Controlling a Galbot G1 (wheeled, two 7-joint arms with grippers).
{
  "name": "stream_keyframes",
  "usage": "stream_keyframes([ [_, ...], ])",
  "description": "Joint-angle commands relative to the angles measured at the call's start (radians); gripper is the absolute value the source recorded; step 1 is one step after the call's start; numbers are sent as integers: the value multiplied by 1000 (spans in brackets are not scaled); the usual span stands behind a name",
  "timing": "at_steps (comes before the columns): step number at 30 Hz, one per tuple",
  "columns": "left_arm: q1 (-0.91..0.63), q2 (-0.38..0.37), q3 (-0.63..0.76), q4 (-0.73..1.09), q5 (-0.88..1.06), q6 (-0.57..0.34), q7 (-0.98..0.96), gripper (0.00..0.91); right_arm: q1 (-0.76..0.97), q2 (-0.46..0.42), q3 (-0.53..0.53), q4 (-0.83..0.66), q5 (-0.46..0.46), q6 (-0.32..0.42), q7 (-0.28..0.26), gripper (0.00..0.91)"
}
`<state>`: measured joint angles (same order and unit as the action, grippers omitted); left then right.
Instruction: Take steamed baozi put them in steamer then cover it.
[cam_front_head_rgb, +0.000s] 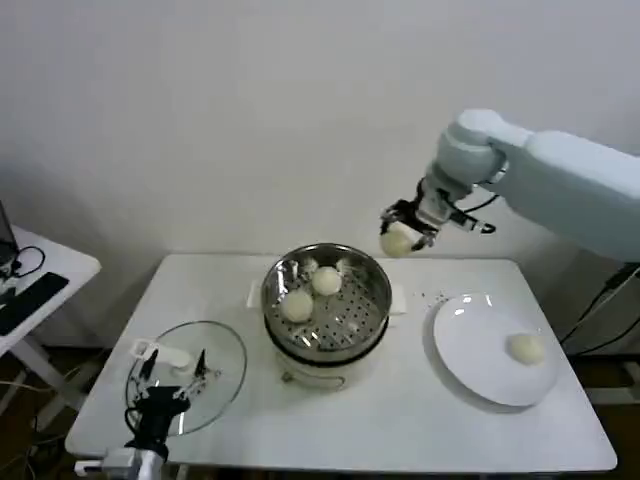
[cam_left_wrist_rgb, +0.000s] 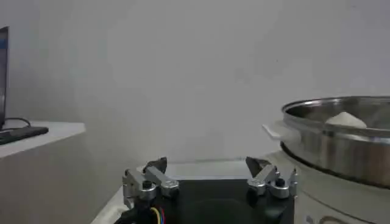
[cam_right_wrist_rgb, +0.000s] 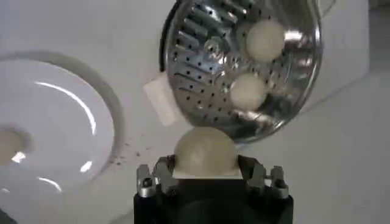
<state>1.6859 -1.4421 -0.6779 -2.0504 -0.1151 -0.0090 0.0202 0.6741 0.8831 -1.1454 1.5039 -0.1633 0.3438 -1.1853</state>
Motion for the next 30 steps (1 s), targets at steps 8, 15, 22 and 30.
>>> stream_keyframes([
  [8,-6,6,-8,27,-41,1,3,907,-210,200,46,116,-289,140,20,746],
  [15,-5,4,-7,38,-38,1,2,907,-275,196,46,129,-334,163,23,725],
  [22,-5,4,-8,46,-38,1,2,907,-327,188,52,133,-373,185,24,725],
  [30,-5,4,-10,52,-39,0,2,907,-351,173,50,151,-395,202,27,725],
])
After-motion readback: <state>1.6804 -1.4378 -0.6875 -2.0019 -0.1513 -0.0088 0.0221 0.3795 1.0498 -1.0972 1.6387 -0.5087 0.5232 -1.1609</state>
